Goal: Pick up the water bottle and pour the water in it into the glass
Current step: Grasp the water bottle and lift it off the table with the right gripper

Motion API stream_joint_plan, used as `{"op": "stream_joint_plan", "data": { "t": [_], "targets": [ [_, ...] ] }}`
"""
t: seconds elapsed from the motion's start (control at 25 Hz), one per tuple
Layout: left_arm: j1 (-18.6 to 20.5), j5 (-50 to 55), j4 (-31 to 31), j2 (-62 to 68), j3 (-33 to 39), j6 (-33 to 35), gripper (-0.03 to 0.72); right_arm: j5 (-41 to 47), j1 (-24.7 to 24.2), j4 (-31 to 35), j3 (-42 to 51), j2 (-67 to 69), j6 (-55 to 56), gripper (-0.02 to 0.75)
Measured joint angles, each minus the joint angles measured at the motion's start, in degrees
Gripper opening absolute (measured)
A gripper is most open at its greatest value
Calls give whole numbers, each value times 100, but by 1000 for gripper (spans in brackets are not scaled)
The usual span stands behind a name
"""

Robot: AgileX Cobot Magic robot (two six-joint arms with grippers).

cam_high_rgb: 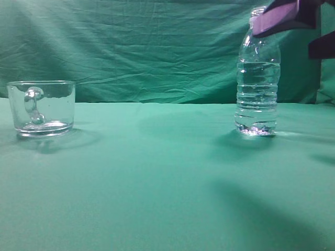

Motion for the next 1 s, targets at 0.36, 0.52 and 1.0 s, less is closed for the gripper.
{"op": "stream_joint_plan", "data": {
  "t": [0.36, 0.52, 1.0],
  "targets": [
    [0, 0, 0, 0, 0, 0, 0, -555, 0, 299, -774, 1410, 0, 643],
    [0, 0, 0, 0, 0, 0, 0, -785, 0, 323, -1089, 1918, 0, 643],
    [0, 0, 0, 0, 0, 0, 0, -858, 0, 98, -1764, 2515, -309, 599]
  ]
}}
